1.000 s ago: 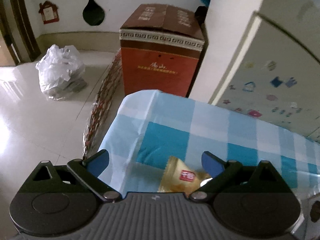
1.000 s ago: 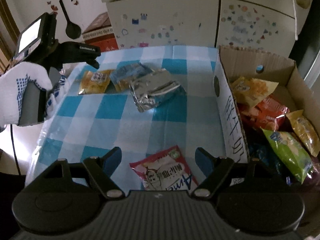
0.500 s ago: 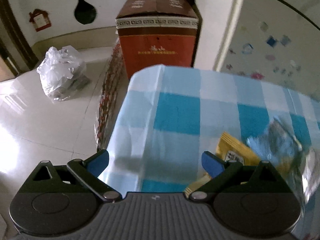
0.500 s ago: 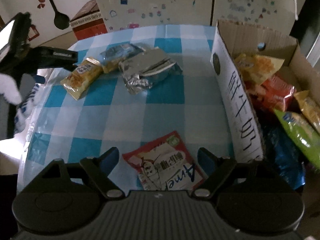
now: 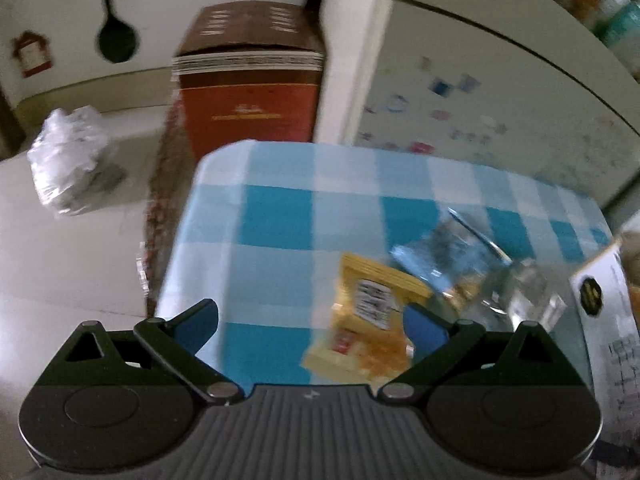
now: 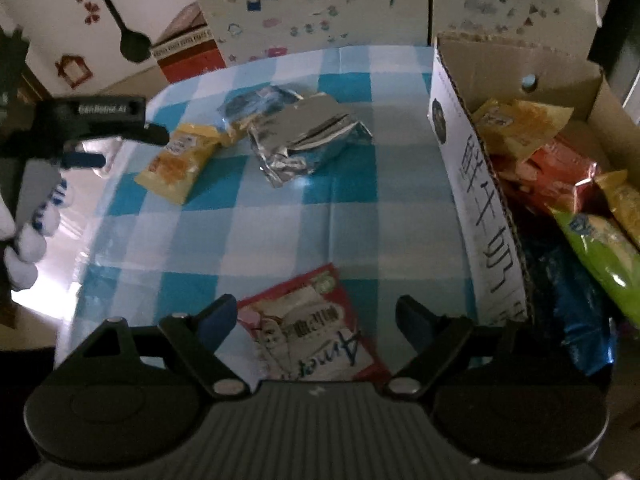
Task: Organize snacks
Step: 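Grasp the white-red Amer bag with the right tool while the left tool grasps a waffle bag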
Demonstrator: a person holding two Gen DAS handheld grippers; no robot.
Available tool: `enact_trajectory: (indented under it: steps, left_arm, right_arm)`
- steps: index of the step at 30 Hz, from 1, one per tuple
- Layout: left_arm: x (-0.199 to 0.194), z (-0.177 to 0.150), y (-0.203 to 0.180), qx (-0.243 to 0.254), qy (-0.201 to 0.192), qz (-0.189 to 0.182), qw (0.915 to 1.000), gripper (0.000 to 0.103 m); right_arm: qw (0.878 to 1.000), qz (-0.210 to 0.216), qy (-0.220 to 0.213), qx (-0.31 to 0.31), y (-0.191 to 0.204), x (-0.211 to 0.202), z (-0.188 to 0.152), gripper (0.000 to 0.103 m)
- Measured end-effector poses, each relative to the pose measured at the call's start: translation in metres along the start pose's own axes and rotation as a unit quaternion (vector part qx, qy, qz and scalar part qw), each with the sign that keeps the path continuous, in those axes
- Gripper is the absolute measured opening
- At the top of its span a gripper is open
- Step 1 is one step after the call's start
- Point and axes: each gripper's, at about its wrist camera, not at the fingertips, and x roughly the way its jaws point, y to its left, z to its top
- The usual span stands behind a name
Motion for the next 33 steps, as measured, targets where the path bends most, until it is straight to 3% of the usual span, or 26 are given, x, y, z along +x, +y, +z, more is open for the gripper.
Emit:
enact_trajectory:
  steps: [5,13,16,22,30,33]
  left_arm:
    - [0.01,-0.005,-0.019,0.043,0.017,-0.022,0.9987,0.101]
    - [0.031,-0.015,-0.033,0.084,0.039,-0.01,0.9957,0.103]
    - [0.033,-0.018,-0.036,0.1,0.03,-0.007,0.9945,0.103]
    - [0.034,-0.018,-0.035,0.102,0.027,-0.007,0.9943,0.103]
    - [0.033,-0.019,-0.035,0.099,0.027,-0.006,0.9947,0.103]
    - [0.032,-0.019,-0.035,0.102,0.026,-0.006,0.9944,0.103]
  right_arm:
    - [0.999,-0.013,0.009,-0.033,0.01,0.006,-0.004,0.086]
    - [0.997,-0.04,0.022,-0.058,0.017,0.018,-0.01,0.087]
    - [0.997,-0.049,0.02,-0.064,0.021,0.021,-0.012,0.09]
    - [0.996,-0.063,0.022,-0.059,0.022,0.025,-0.014,0.098]
    - [0.996,-0.066,0.022,-0.06,0.024,0.026,-0.014,0.097]
    - [0.996,-0.065,0.019,-0.06,0.025,0.025,-0.014,0.093]
